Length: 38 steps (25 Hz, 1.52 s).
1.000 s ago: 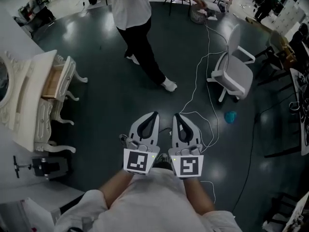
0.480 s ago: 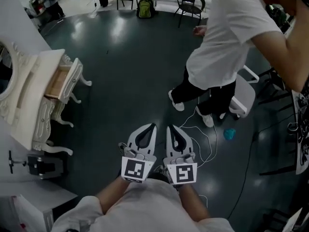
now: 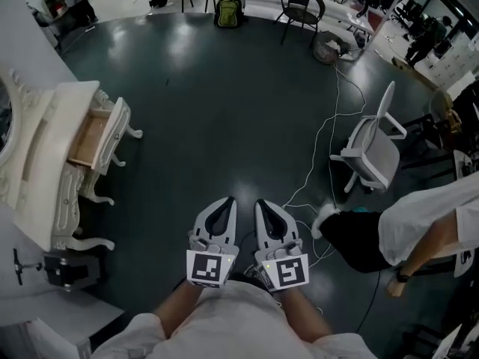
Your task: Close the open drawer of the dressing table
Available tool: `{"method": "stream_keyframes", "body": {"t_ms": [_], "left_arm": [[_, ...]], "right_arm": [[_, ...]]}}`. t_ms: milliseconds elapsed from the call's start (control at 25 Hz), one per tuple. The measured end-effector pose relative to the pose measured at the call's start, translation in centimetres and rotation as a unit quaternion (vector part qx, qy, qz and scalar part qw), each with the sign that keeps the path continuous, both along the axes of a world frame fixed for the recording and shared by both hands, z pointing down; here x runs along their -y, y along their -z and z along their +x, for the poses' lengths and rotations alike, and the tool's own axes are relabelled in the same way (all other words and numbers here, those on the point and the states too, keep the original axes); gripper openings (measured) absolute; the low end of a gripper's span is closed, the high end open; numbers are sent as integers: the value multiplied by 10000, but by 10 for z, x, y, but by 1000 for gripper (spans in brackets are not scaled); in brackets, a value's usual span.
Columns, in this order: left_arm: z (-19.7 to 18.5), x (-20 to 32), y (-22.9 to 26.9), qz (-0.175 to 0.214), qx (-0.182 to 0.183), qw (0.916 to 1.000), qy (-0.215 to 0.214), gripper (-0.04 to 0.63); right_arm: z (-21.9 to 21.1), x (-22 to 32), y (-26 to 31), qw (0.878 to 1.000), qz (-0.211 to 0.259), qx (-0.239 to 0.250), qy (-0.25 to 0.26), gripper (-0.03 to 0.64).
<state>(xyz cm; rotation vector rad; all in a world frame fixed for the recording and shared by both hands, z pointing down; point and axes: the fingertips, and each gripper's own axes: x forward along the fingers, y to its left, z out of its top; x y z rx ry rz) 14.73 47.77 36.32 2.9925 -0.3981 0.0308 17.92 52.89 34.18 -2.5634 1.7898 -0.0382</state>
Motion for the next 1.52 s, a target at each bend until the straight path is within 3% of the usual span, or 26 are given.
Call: {"method": "stream_keyframes", "body": {"t_ms": [400, 640, 840, 1320, 1520], "left_arm": [[-5, 157, 12, -33, -106, 9999, 11, 8], [-4, 200, 14, -147, -111, 9998, 1, 8], [10, 228, 7, -197, -126, 9996, 143, 8], [88, 359, 2, 165, 248, 9914, 1273, 8], [117, 399, -15, 2, 491, 9819, 1830, 8]], "right_arm": [[-1, 154, 7, 9999, -140, -3, 81, 14], [-13, 200, 16, 9993, -203, -56, 294, 14], [3, 239, 17, 9979, -175, -215, 586, 14], [86, 384, 15, 9810, 104, 9, 1935, 14], [125, 425, 0, 9695, 3, 129, 2446, 14]]}}
